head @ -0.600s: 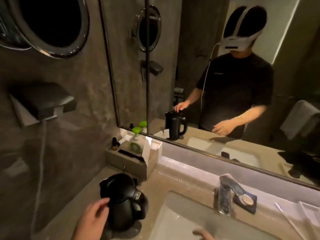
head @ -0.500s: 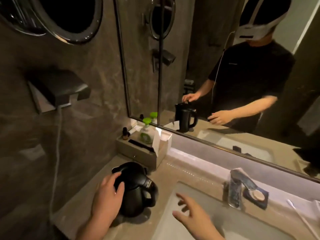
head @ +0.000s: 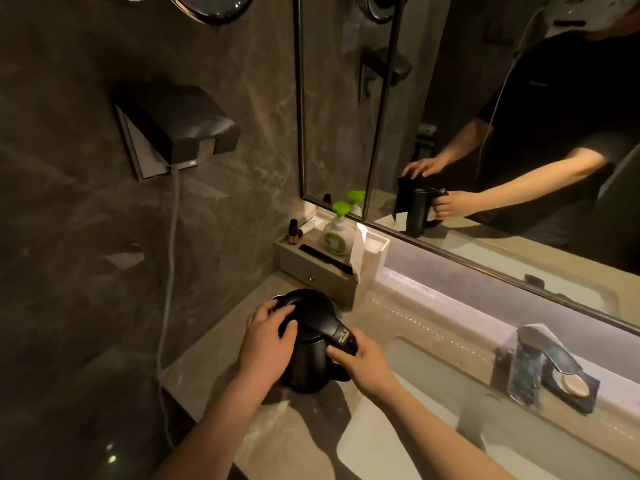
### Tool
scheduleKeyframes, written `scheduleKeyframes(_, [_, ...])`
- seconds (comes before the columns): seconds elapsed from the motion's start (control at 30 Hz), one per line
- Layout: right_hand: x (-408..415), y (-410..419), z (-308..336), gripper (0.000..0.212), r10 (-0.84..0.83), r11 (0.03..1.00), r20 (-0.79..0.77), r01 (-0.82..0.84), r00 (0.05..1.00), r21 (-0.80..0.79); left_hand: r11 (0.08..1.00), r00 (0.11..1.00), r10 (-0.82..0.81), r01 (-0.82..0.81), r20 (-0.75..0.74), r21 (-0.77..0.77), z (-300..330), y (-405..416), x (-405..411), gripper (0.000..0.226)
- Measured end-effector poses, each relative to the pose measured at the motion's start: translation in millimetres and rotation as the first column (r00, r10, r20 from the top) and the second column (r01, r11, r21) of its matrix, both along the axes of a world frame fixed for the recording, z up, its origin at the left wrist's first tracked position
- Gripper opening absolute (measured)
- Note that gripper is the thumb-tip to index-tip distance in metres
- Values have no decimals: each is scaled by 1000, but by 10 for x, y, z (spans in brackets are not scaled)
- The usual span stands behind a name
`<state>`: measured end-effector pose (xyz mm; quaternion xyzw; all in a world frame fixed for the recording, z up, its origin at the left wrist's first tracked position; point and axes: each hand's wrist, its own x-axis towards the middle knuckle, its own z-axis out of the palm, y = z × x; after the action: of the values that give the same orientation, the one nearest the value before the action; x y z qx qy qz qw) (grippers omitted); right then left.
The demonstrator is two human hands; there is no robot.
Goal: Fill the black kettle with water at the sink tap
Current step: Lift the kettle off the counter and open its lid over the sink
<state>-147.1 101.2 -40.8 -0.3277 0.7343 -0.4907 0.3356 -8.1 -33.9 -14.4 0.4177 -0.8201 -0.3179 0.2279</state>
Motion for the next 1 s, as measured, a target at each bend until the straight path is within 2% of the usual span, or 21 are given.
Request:
scheduleKeyframes(0.17, [-30, -2, 185, 24, -74, 996, -67, 70, 995, -62, 996, 995, -42, 49, -86, 77, 105, -141, -89, 34])
scheduleKeyframes(0.37, [-272, 341, 562, 16, -181, 981, -186, 163, 966, -108, 964, 943, -188, 231, -274, 133, 447, 30, -436, 30])
scheduleKeyframes(0.53, [-414, 958, 633, 35, -277, 961, -212, 266, 937, -77, 913, 844, -369, 407, -388, 17, 752, 583, -770, 38])
scheduleKeyframes(0.63, [-448, 1394, 557, 32, -367, 929, -198, 367, 909, -40, 834, 768, -522, 551, -372, -31, 876, 1011, -998, 38])
scheduleKeyframes(0.77, [-466, 1987, 399, 11, -527, 850, -77, 527, 846, -25, 726, 688, -653, 688, -317, -4, 867, 1479, -1309, 40])
scheduleKeyframes(0.9, [-478, 2553, 194, 19, -655, 756, 40, 655, 755, 23, 654, 634, -695, 754, -340, 69, 686, 1773, -1623, 35])
scheduleKeyframes(1.0, [-496, 2948, 9, 30, -730, 684, 62, 728, 681, 47, 643, 650, -724, 757, -232, 114, 439, 1897, -1859, 35])
